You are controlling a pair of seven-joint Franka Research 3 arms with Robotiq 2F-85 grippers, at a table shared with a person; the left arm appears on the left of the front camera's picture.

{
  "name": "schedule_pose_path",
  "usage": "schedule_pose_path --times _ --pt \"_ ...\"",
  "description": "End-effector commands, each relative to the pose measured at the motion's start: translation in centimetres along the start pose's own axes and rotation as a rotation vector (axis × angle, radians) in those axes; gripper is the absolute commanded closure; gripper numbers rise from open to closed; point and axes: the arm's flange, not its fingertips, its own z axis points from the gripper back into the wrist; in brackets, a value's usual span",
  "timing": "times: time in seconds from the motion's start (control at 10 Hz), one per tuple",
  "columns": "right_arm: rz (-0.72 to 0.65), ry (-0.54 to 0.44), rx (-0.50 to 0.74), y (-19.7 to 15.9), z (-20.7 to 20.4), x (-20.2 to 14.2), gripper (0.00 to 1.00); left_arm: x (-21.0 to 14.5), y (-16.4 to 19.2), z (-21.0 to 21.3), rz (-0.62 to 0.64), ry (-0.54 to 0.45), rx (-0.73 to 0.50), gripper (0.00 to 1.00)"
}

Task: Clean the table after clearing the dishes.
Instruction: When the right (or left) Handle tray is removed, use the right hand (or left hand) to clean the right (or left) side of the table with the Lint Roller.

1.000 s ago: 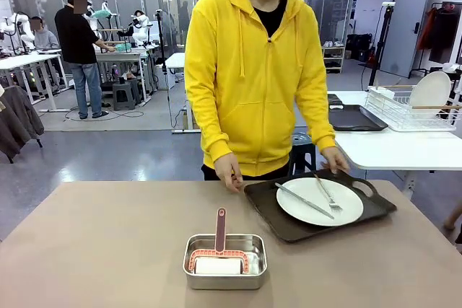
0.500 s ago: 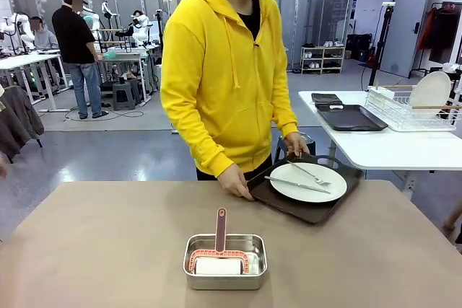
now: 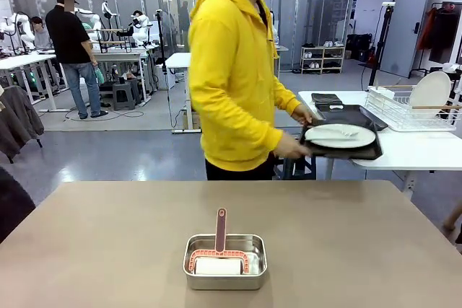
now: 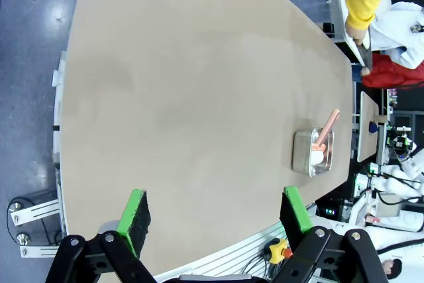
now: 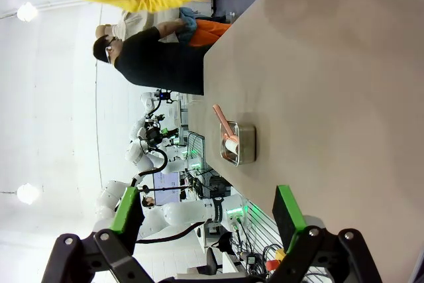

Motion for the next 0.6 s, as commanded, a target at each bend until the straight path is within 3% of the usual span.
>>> schedule_pose_path --times 0.0,0.2,0.5 --pt "0.000 0.000 0.000 0.0 0.0 0.0 0.00 -0.1 -0.2 0.3 -0.003 -0.005 -0.012 0.00" --pt "0.046 0.072 -0.105 2.6 -3.6 3.1 0.00 -0.1 -0.2 0.3 -0.003 -0.005 -0.012 0.00" --pt "0.131 0.293 -0.246 6.5 -9.3 5.6 0.00 -0.1 -0.2 0.3 -0.003 -0.005 -0.012 0.00"
